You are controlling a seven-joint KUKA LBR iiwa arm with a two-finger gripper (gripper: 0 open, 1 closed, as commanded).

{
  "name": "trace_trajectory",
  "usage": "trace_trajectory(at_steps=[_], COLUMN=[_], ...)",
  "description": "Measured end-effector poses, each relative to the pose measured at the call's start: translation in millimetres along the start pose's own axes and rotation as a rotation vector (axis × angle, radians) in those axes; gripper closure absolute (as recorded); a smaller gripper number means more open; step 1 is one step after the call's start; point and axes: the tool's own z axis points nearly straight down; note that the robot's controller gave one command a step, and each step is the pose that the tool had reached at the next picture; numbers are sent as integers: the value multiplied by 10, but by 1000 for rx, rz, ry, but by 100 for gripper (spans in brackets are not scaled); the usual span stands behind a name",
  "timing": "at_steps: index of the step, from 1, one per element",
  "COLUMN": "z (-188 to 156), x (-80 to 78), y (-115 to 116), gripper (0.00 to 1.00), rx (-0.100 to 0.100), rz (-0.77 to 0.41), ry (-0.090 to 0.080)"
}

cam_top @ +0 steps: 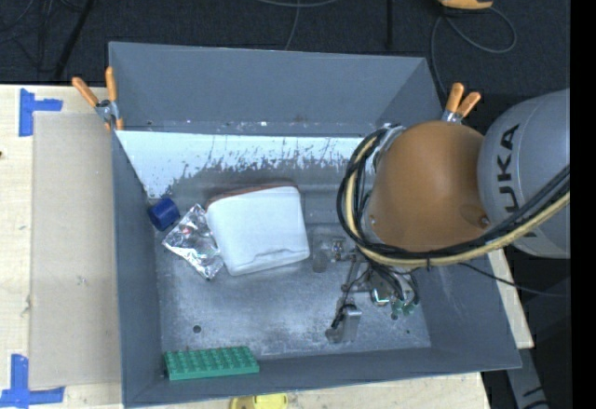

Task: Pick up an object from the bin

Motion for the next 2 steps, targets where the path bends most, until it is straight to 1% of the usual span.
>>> trace_trajectory(at_steps=[1, 2], z=[1306, 980], x=[-120, -61], y=[1238, 1891], gripper=[0, 0], rx=[1, -3], rz=[-363, -340], ry=[-14, -12])
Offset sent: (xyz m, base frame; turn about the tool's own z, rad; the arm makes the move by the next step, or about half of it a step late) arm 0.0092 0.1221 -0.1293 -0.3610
